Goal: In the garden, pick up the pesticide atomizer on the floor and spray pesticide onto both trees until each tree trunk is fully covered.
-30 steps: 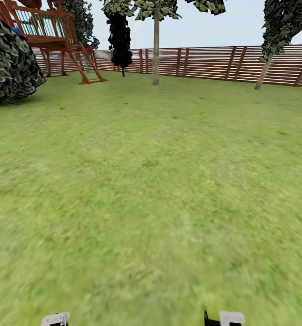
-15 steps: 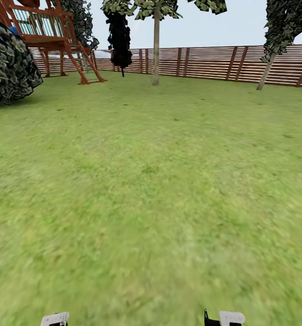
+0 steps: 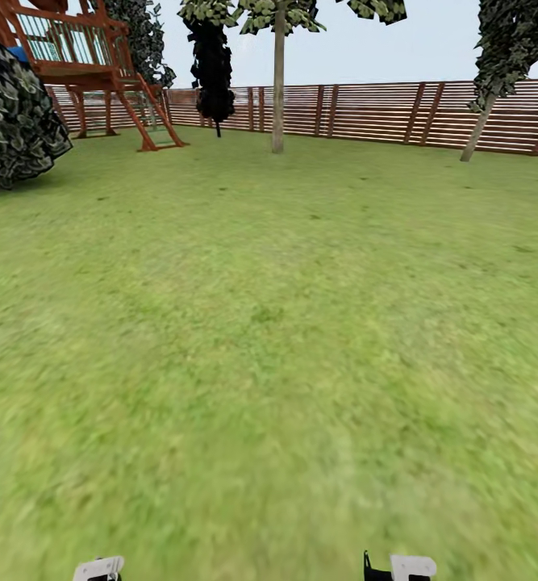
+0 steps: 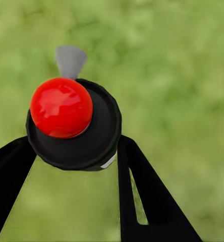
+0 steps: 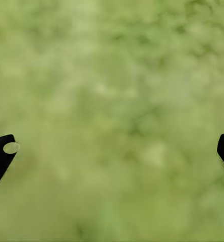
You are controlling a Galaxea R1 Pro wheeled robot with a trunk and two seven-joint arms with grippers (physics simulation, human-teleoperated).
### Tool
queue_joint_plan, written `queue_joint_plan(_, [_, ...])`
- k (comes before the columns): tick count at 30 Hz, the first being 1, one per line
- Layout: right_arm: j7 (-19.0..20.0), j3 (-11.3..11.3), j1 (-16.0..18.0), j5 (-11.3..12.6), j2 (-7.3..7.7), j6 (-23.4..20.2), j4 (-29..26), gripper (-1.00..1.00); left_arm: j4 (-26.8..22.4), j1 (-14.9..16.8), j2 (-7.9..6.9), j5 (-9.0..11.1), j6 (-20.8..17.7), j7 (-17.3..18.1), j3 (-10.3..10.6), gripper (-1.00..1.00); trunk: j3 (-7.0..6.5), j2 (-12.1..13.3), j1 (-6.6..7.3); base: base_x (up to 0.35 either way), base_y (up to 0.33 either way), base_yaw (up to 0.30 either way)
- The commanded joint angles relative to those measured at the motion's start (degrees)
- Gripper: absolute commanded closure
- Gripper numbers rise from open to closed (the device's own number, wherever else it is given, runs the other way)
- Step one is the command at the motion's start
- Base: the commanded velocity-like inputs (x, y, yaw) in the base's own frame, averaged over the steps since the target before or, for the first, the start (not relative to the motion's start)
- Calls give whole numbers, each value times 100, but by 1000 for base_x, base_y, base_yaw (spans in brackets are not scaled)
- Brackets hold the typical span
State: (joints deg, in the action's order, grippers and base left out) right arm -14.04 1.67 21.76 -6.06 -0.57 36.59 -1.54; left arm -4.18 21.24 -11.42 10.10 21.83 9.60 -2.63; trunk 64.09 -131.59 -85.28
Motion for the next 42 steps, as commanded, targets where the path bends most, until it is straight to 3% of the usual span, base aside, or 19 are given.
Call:
queue_joint_plan(1, [-46, 17, 3, -61, -2, 6, 4, -100, 7, 3, 3, 53, 6, 59, -27, 100, 4, -1, -3, 339, 0, 0])
queue_joint_plan(42, [-46, 17, 3, -62, -1, 6, 4, -100, 5, -2, -1, 54, 6, 68, -27, 100, 4, -1, -3, 339, 0, 0])
